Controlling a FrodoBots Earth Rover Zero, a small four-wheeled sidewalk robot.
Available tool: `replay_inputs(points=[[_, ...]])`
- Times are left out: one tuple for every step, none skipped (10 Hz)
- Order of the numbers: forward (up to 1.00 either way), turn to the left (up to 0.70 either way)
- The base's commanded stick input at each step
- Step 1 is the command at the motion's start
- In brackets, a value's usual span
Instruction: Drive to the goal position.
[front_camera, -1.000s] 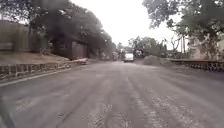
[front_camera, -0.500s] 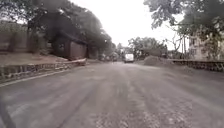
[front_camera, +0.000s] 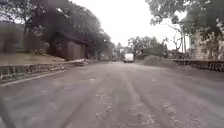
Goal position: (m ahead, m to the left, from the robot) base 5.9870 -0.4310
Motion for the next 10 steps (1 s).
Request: replay_inputs(points=[[0.70,0.00],[0.70,0.00],[0.70,0.00],[0.70,0.00],[0.70,0.00],[0.70,0.00],[0.70,0.00],[0.70,0.00],[0.70,0.00],[0.70,0.00]])
